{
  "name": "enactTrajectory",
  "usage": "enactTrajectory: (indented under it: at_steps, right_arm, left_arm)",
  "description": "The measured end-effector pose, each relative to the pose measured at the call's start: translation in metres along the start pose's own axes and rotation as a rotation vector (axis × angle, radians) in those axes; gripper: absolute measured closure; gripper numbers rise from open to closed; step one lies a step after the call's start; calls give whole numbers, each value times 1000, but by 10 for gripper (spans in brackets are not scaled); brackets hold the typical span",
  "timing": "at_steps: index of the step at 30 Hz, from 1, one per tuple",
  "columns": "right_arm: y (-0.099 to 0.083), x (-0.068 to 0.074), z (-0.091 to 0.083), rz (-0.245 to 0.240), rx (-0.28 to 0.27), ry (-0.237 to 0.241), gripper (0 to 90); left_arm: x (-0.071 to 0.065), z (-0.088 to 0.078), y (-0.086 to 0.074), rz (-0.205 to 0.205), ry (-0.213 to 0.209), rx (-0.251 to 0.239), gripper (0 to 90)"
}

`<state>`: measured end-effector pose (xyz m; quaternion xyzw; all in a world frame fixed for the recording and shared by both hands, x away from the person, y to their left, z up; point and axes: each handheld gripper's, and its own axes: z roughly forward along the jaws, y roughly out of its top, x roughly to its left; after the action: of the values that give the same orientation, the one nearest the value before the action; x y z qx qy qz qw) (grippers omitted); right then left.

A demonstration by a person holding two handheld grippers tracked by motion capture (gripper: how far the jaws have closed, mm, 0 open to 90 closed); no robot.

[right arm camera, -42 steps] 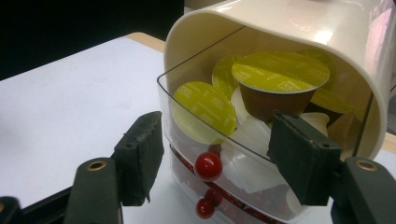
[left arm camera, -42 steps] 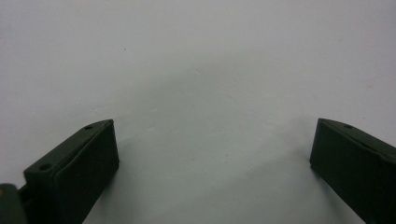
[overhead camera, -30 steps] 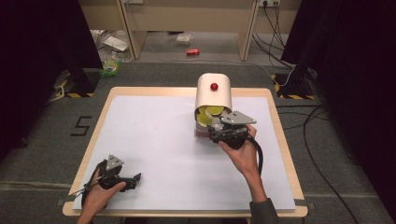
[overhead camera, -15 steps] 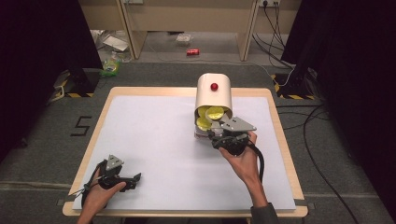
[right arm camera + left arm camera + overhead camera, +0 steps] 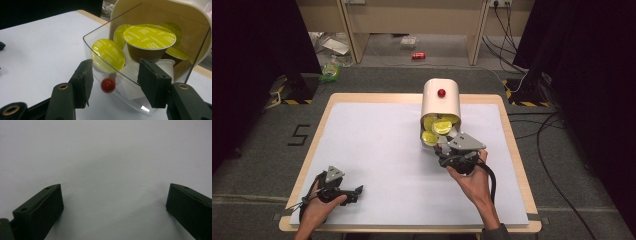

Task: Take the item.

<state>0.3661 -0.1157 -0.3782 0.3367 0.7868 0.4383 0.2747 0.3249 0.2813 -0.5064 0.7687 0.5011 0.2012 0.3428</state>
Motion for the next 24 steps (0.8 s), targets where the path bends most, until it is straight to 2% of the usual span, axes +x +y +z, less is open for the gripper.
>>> enactTrajectory:
  at_steps: [24]
  right_arm:
    - [-11,13,-9,-47,10,-14,475]
  left_arm:
    - [0,0,0,0,0,-1,3]
